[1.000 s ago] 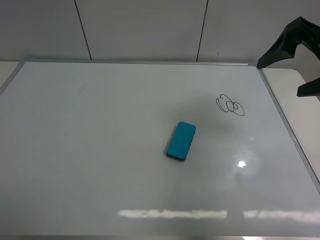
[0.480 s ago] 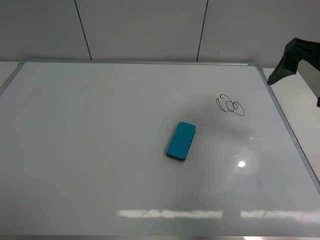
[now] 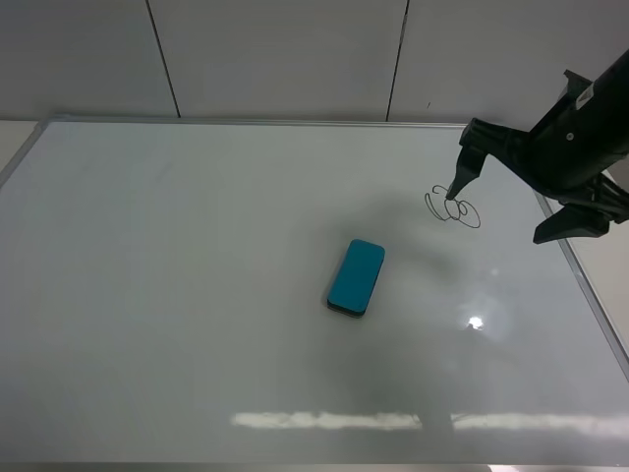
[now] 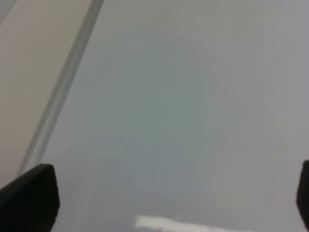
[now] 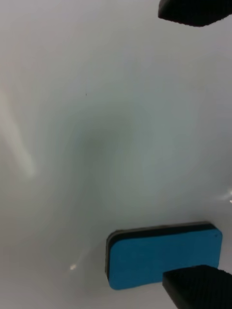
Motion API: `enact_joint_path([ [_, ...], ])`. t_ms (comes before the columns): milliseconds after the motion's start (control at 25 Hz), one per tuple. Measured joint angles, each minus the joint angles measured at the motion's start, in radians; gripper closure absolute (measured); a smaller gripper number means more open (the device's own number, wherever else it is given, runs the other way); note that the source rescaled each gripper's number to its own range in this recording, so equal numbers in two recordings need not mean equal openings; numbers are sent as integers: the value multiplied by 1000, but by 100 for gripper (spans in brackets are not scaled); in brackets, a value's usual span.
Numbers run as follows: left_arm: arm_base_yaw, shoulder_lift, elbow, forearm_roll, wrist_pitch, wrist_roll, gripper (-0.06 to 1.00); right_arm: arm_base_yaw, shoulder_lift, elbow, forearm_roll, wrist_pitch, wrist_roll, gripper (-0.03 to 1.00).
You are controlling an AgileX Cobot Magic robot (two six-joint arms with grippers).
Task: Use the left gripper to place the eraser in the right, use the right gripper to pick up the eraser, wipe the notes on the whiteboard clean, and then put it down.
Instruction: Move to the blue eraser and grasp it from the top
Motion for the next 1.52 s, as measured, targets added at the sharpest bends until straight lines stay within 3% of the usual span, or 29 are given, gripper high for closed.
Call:
enact_joint_path([
  [320,0,0,0,0,0,0,-6,113,115,-57,59,1,130,-3],
  [600,0,0,0,0,0,0,-6,226,245,-334,-53,234,214,-3],
  [760,0,0,0,0,0,0,-6,276,330,-442,-70,321,243,-3],
  [1080,0,0,0,0,0,0,-6,391,401,-490,-177,325,306,-3],
  [1200,0,0,0,0,0,0,-6,438,402,-494,-198,357,382,-3],
  [1520,0,0,0,0,0,0,-6,450,403,-494,-238,366,418,-3],
])
